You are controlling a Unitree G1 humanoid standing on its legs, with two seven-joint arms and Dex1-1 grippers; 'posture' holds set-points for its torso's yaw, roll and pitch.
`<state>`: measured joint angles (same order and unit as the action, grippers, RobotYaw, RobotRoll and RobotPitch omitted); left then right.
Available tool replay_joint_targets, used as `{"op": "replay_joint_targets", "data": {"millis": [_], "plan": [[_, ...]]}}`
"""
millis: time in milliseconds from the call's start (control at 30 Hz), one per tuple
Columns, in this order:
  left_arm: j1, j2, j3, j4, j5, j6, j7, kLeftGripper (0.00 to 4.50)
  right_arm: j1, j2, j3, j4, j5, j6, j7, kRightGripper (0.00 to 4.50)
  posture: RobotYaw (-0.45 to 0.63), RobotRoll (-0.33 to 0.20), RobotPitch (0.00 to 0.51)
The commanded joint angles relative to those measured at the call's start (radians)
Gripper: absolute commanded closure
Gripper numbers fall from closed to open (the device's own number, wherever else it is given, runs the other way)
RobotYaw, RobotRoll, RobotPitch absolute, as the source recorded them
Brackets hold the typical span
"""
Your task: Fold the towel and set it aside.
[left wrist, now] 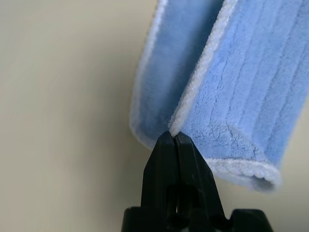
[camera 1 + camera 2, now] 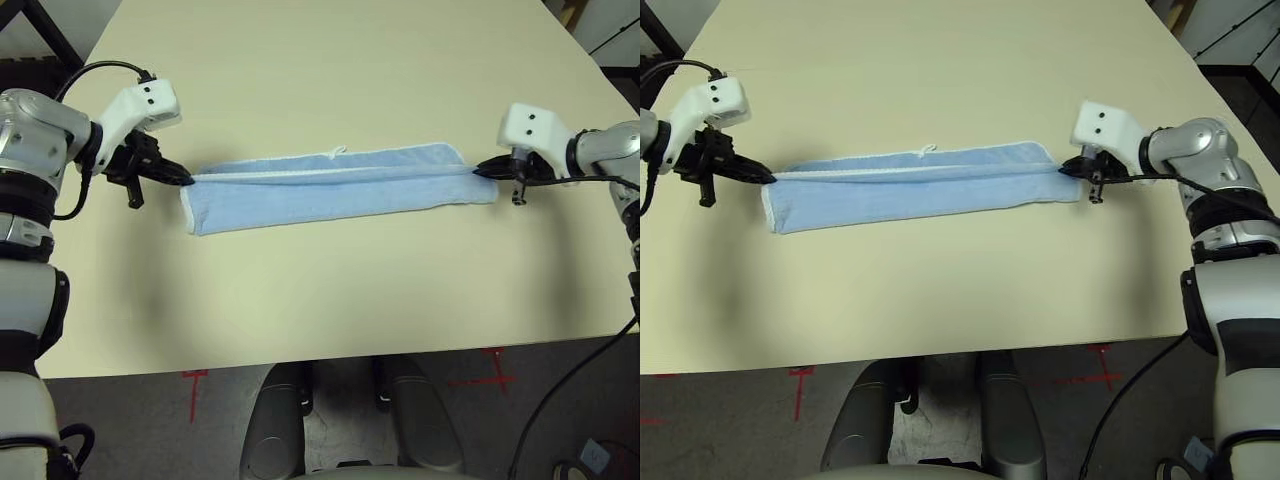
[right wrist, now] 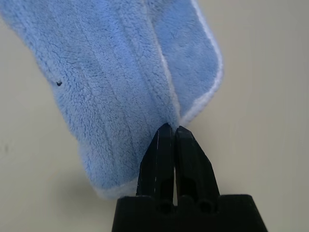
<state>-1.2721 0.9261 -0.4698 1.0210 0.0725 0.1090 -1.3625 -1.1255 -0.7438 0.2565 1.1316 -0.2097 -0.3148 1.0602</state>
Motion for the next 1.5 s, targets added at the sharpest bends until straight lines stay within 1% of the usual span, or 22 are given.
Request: {"op": "replay_joint_targets", "data": {"millis": [33,300,500,733,900,1067,1100,1167,1200,1300,1400,1500], "plan": [[-0.043,-0.013,0.019,0.097,0.083,-0.047,0.045,4.49,0.008,-0.012,-0.011,0.038,-0.031,0.028,-0.073,4.5,-0.02,0.0,0.239],[-0.057,-0.02,0.038,0.158,0.143,-0.092,0.043,4.49,-0.041,0.024,-0.037,0.057,-0.016,0.052,-0.173,4.5,-0.02,0.0,0.238],[-0.05,-0.019,0.056,0.18,0.176,-0.107,0.034,4.49,-0.077,0.058,-0.04,0.068,-0.034,0.065,-0.251,4.5,-0.02,0.0,0.242],[-0.035,-0.041,0.085,0.197,0.192,-0.123,0.069,4.49,-0.072,0.067,-0.005,0.077,-0.084,0.081,-0.244,4.5,-0.02,0.0,0.244],[-0.033,-0.052,0.093,0.204,0.205,-0.137,0.076,4.49,-0.059,0.066,-0.004,0.071,-0.089,0.089,-0.239,4.5,-0.02,0.0,0.242],[-0.029,-0.067,0.104,0.211,0.216,-0.167,0.122,4.49,-0.054,0.071,-0.004,0.067,-0.096,0.1,-0.251,4.5,-0.02,0.0,0.237],[-0.028,-0.068,0.106,0.212,0.218,-0.175,0.132,4.29,-0.053,0.072,-0.007,0.066,-0.096,0.101,-0.259,4.5,-0.02,0.0,0.237],[-0.028,-0.07,0.112,0.215,0.218,-0.181,0.145,3.9,-0.055,0.075,-0.017,0.064,-0.092,0.107,-0.278,3.93,-0.02,0.0,0.235],[-0.028,-0.07,0.117,0.216,0.218,-0.183,0.15,3.55,-0.058,0.078,-0.023,0.062,-0.088,0.101,-0.289,3.67,-0.02,0.0,0.235],[-0.03,-0.059,0.13,0.214,0.227,-0.203,0.196,2.53,-0.069,0.09,-0.056,0.053,-0.059,0.092,-0.321,2.67,-0.02,0.0,0.233],[-0.037,-0.047,0.158,0.204,0.22,-0.223,0.255,1.4,-0.073,0.092,-0.088,0.042,-0.032,0.074,-0.322,1.56,-0.02,0.0,0.23],[-0.044,-0.039,0.203,0.178,0.194,-0.238,0.284,0.32,-0.074,0.096,-0.143,0.032,0.031,0.058,-0.285,0.53,-0.03,0.0,0.228]]}}
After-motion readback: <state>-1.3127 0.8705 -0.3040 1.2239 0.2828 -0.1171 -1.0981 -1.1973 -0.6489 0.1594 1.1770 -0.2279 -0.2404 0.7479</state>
